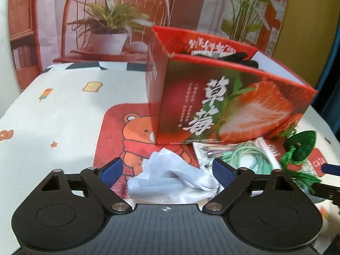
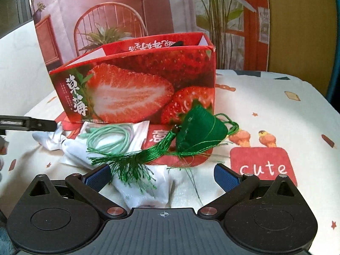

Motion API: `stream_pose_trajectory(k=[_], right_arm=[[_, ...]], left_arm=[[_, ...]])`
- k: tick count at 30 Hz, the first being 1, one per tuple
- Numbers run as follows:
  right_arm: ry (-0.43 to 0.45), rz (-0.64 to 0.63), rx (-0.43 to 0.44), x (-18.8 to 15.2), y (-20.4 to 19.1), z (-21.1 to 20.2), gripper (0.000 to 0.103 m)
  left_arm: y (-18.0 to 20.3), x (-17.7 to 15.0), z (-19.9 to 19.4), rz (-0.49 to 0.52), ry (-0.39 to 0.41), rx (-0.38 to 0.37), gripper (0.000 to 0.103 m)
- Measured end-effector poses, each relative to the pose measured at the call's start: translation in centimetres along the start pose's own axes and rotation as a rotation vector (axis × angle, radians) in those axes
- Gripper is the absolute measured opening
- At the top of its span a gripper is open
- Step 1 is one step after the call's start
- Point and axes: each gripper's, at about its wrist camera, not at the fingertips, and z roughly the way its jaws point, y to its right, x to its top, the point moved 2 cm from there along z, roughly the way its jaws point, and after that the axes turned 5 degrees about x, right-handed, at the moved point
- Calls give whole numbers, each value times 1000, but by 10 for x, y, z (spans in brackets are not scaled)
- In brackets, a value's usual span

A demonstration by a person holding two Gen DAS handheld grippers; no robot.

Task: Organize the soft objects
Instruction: 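Move both open grippers down to the white cloth bundle and close on it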

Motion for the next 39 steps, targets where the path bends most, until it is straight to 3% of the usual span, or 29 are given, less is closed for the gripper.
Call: stream_pose_trajectory(k=[7, 11, 31, 39], right_arm=[[-12, -24, 8, -3, -4, -1, 100], [-27, -31, 19, -6, -5, 1, 96], [-3, -102, 62, -12, -17, 4, 81], [-13, -174, 30, -14, -20, 10, 48]], left_arm=[[-6, -8, 6, -36, -30, -40, 63], [-10, -12, 0, -57, -25, -57, 54], [-9, -50, -33, -33, -31, -45, 52], [-8, -55, -39, -50, -16, -36, 44]])
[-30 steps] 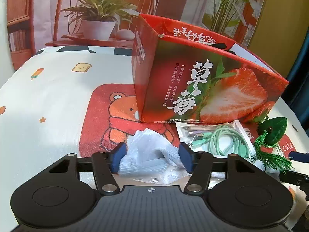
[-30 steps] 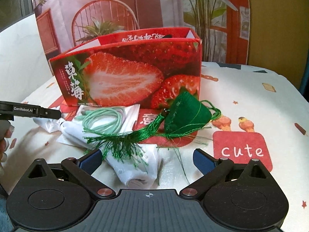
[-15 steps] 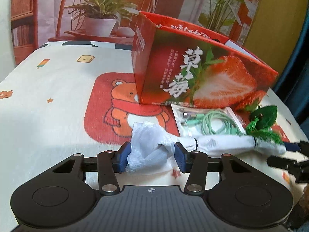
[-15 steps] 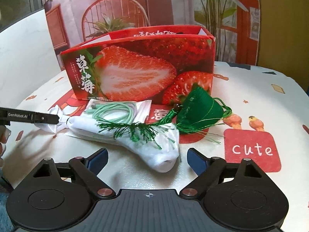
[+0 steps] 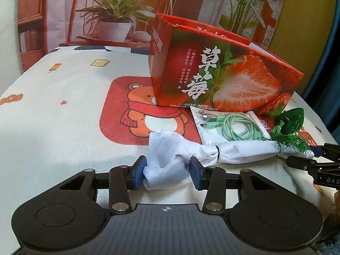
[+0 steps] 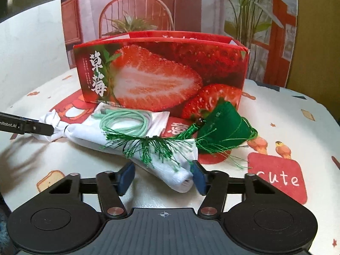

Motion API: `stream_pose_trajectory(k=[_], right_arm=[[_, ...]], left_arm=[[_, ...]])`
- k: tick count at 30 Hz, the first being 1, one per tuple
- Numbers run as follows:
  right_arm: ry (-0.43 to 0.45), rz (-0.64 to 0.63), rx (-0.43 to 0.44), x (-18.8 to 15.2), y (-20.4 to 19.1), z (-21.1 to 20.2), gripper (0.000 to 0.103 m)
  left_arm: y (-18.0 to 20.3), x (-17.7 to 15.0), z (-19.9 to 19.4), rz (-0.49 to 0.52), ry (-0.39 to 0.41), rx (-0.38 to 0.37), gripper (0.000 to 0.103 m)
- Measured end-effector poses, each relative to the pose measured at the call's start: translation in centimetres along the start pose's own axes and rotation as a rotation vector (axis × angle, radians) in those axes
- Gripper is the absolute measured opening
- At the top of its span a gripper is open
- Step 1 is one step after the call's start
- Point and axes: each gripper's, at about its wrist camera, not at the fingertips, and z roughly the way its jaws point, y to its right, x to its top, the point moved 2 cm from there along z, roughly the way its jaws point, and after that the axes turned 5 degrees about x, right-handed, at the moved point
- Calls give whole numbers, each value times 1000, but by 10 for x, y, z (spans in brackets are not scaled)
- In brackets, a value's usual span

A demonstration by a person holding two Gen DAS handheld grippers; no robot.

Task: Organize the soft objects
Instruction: 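Move both open grippers down to the white cloth bundle and close on it, then lift the white cloth bundle with both grippers and carry it over the box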

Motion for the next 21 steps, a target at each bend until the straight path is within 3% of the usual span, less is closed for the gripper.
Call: stream_pose_trajectory(k=[3, 6, 13, 21], right_arm=[[0, 13, 5, 0, 2, -4, 32], [-1, 18, 15, -2, 1, -8, 25], [29, 3, 50, -3, -8, -26, 18], [104, -8, 52, -2, -15, -57, 16]], left_arm=[[-2, -3, -3, -16, 4, 1, 39], [-2, -7, -8, -23, 6, 0, 34], [4, -15, -27, -19, 31, 1, 21], [16, -13, -64, 5, 145, -1, 21]])
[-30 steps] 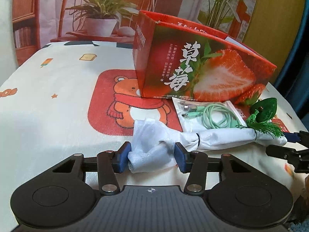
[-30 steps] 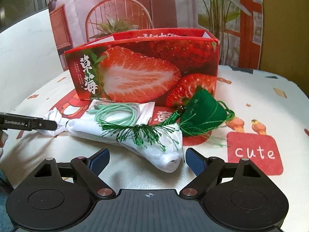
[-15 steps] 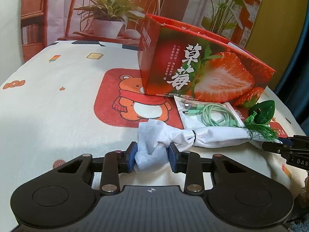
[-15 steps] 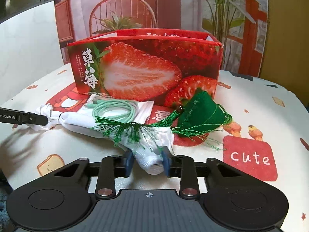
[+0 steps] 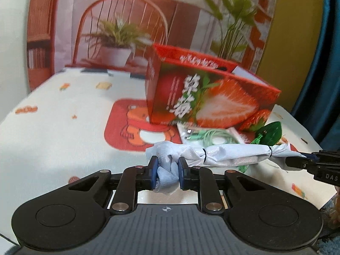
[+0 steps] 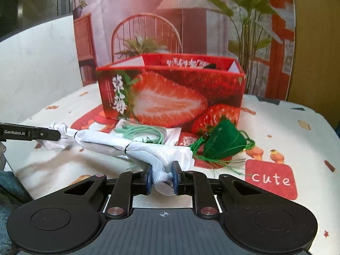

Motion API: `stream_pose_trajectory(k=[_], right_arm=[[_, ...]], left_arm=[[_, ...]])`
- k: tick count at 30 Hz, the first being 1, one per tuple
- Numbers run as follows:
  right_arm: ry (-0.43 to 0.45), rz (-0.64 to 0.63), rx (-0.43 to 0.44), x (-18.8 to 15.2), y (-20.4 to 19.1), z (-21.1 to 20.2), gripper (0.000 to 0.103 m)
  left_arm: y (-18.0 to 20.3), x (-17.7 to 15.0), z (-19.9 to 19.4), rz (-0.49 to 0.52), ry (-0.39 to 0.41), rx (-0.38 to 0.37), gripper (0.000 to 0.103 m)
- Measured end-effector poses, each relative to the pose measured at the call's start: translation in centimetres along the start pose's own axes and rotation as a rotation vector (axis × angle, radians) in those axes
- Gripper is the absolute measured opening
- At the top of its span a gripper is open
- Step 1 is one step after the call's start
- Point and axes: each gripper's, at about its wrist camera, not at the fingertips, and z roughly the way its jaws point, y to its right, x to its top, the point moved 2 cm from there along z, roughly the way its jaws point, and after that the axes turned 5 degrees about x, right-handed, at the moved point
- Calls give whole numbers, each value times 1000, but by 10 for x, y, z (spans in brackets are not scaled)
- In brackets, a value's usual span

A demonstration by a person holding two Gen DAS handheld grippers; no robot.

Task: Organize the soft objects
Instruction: 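Lift the white cloth bundle with both grippers and carry it over the box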

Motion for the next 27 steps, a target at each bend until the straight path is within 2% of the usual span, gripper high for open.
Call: stream_pose_trajectory(k=[8, 17, 22, 27], right_arm=[[84, 0, -6, 18, 4, -22, 16], [199, -44, -17, 88, 24, -21, 16], [219, -41, -34, 134, 47, -3, 16], [203, -37, -77, 167, 71, 35, 16]], left_arm=[[14, 28, -13, 78, 100, 0, 21], [22, 101, -6, 45, 208, -46, 21], [35, 145, 22, 38, 198, -84, 21], [49, 180, 60, 87, 185, -68, 21]])
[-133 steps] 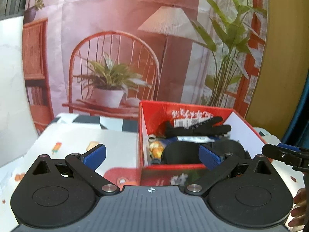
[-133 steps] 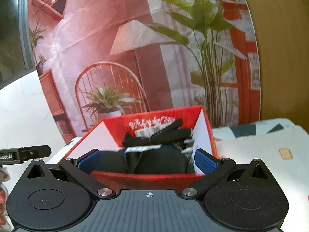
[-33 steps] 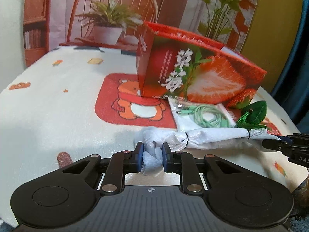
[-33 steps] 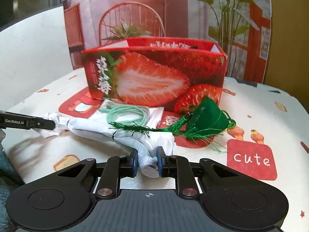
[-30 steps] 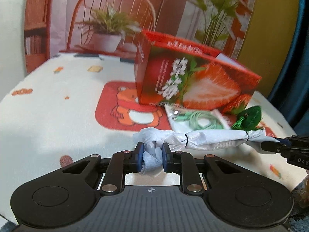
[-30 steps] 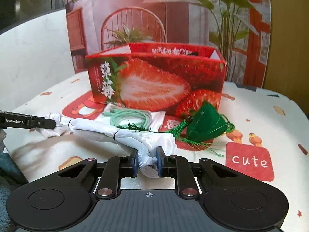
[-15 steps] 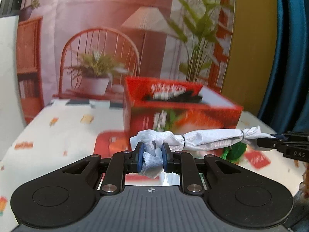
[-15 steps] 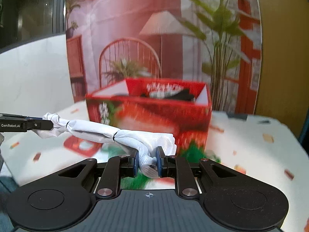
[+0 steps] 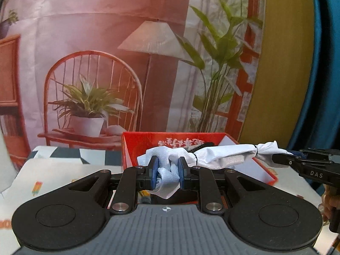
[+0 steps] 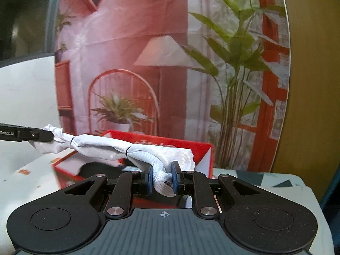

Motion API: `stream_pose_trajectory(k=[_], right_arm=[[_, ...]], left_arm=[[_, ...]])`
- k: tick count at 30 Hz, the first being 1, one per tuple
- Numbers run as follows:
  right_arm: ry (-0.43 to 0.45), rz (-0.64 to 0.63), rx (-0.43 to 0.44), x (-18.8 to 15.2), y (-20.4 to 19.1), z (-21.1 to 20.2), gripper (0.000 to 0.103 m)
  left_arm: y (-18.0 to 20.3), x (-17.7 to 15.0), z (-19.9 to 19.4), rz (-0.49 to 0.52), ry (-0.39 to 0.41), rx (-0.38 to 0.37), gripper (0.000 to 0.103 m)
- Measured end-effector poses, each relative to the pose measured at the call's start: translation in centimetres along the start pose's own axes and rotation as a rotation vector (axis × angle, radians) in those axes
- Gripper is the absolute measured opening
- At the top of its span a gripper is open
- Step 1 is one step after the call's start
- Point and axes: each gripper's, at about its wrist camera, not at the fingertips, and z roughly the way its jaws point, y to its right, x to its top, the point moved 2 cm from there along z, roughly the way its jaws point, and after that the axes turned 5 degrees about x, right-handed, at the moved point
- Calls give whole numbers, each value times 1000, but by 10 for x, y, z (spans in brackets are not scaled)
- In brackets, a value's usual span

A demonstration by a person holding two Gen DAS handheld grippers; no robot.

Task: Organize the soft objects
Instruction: 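Lift the white cloth bundle with both grippers and carry it over the box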

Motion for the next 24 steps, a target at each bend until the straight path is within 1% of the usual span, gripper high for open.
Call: stream_pose_trajectory(k=[4, 10, 15, 18, 19, 20, 21, 22, 23, 24], right_arm=[[-42, 14, -23, 9, 14, 43, 15], [-135, 10, -36, 10, 26, 100, 15], [-195, -1, -21, 4, 27, 123, 15], [-220, -7, -21, -1, 29, 131, 17], [-224, -8, -24, -2, 29, 133, 18], [-223, -13, -29, -3, 29, 132, 22], [-219, -24, -40, -4, 28, 132, 27], [-212, -33, -44, -5, 27, 130, 29], [-206, -36, -44, -5, 27, 128, 32], [-202, -38, -43, -4, 27, 127, 39]], left_arm=[[-1, 12, 40, -5, -48, 4, 21], [-6, 12, 84, 12, -112, 12, 21], [-12, 4, 109, 10, -163, 13, 21], [-12, 0, 116, 19, -180, 10, 22], [-11, 0, 116, 23, -179, 8, 26], [-11, 0, 116, 29, -180, 4, 41], [-10, 0, 116, 35, -179, 3, 51], [-9, 0, 114, 42, -172, 2, 67], [-8, 0, 112, 51, -159, 1, 74], [-6, 1, 108, 63, -145, -2, 75]])
